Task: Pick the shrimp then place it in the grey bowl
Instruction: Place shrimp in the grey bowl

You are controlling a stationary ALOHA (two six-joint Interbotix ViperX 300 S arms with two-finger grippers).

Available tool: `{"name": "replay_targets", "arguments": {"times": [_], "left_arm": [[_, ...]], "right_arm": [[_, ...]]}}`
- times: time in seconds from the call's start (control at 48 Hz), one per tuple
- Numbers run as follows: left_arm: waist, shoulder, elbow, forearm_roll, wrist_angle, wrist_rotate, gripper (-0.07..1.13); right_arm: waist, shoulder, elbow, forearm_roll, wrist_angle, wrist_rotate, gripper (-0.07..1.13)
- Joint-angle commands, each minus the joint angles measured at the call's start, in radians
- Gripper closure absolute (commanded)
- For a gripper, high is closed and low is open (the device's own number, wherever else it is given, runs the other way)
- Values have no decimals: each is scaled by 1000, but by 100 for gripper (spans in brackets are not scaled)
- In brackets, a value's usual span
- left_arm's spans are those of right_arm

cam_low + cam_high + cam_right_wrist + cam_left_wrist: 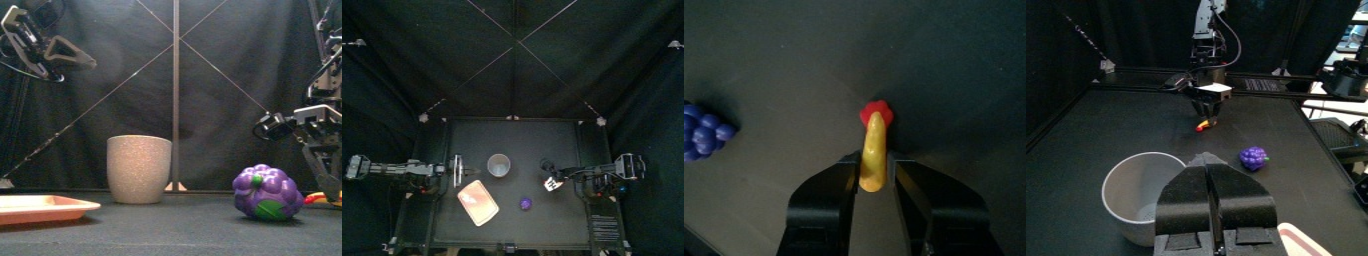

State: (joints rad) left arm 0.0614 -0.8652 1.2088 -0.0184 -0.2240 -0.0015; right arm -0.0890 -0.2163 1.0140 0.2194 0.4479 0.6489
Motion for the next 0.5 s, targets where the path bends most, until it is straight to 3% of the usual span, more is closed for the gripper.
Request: {"name": "replay_targets", "arguments": {"times": [0.021,0.292,0.5], "left_arm": [[3,0,-14,-2,-11,0,102],[8,-2,-14,-2,-11,0,102],[18,-3,-14,-2,-25,0,102]], "right_arm": [[8,-29,-43,-6,3,-3,40],[9,-107,-181,-124,-26,-6,40],[-11,-129,-282,-267,-222,-12,40]]}}
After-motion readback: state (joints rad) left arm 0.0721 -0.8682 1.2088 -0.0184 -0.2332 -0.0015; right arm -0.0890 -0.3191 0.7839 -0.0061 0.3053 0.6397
